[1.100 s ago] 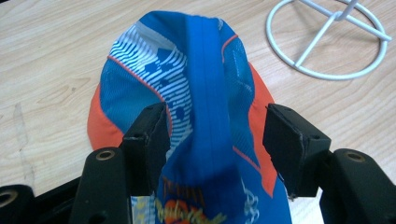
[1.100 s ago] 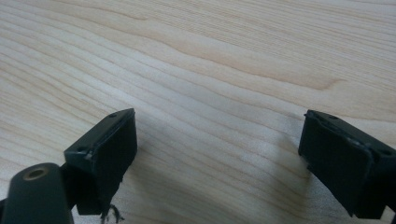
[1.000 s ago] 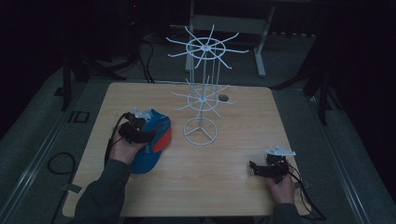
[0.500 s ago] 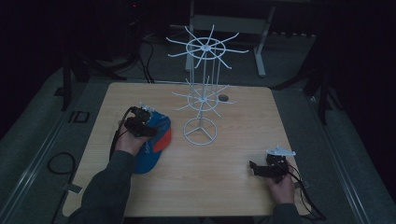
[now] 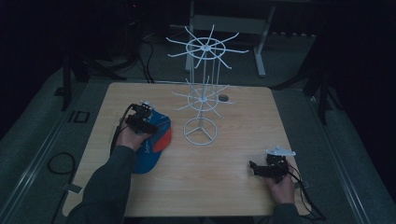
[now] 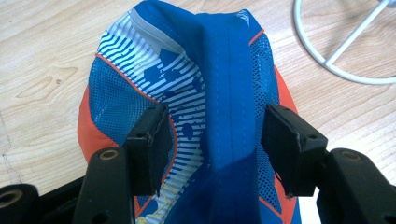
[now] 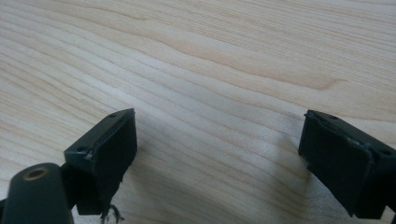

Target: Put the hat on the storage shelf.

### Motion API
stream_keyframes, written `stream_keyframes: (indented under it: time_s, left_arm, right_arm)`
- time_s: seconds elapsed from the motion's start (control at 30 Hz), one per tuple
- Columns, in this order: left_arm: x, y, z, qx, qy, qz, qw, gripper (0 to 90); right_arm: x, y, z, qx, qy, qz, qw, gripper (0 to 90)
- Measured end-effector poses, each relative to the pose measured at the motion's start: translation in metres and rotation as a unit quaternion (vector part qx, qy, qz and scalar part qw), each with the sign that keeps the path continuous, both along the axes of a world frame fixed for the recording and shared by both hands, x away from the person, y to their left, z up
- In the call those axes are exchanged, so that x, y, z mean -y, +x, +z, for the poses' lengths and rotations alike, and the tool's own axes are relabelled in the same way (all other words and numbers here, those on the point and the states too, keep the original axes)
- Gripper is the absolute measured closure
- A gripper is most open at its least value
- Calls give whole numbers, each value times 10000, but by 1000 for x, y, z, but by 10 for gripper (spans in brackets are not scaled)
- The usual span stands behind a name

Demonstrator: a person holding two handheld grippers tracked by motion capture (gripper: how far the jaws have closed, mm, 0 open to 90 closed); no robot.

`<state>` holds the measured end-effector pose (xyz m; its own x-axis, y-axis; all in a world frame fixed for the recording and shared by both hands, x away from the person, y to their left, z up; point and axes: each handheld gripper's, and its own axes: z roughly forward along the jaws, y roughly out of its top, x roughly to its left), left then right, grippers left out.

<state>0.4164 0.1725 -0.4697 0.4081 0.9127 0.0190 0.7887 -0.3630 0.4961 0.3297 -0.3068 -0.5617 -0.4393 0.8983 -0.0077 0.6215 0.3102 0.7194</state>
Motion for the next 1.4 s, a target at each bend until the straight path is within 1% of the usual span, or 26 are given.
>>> stream_keyframes:
  time_s: [0.17,0.33,0.5,0.63,0.73,0.8,0.9,0.97,1.07,1.27,1.4]
  left_arm:
    - [3,5,-4,-146,-4,28,9999,433]
    - [5,9,-8,-322,85,30,9994,438]
    - [4,13,-13,-454,162,82,9988,459]
    - [4,14,-15,-581,214,23,9981,551]
    - [4,14,-17,-626,203,12,9978,640]
    - [4,15,-17,-694,204,-37,9974,728]
    - [5,14,-18,-698,296,-92,9971,824]
    - [4,13,-17,-672,339,-97,9971,865]
    - [2,12,-13,-619,312,-103,9975,879]
    - [-4,7,-5,-518,208,-97,9984,879]
    - [-8,3,0,-419,194,-106,9989,882]
  right_arm:
    - [0,0,0,-3,2,-4,10000,114]
    - [0,0,0,0,3,-2,10000,114]
    - [0,0,0,0,0,0,10000,113]
    - [0,0,0,0,2,-1,10000,113]
    - [0,0,0,1,1,-1,10000,113]
    - [0,0,0,-1,0,-1,10000,114]
    - [0,0,0,-1,0,0,10000,114]
    - [0,0,0,1,1,0,10000,113]
    - [0,0,0,1,1,0,10000,114]
    - [0,0,0,-2,1,-3,10000,114]
    - [0,0,0,1,0,0,10000,114]
